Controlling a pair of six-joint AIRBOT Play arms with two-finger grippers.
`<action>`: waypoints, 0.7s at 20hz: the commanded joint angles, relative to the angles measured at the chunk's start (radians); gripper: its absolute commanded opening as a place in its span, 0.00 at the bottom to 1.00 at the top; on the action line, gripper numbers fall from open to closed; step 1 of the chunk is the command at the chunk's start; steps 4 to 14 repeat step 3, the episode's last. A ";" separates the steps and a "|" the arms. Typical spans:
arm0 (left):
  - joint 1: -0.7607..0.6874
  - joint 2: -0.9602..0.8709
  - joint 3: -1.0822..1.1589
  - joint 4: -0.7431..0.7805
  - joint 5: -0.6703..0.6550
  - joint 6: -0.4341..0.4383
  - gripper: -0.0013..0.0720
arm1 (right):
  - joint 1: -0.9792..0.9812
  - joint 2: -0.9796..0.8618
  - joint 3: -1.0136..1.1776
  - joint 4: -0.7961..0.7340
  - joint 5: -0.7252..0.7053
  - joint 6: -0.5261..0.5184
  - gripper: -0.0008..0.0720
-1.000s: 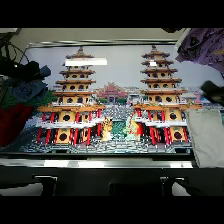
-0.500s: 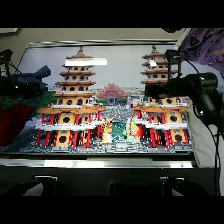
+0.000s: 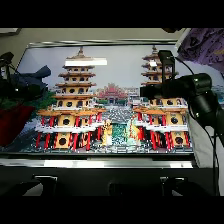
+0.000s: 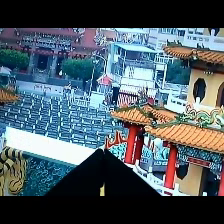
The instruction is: Fold the clothes and pants, and hang the long-sleeved shirts on hangers.
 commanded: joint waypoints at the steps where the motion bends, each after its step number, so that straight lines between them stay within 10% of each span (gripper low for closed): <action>1: -0.001 0.001 -0.001 0.001 0.000 0.000 0.05 | 0.002 0.001 0.001 0.001 0.002 0.000 0.06; 14: -0.001 0.001 -0.001 0.001 0.000 0.000 0.05 | 0.002 0.001 0.001 0.001 0.002 0.000 0.06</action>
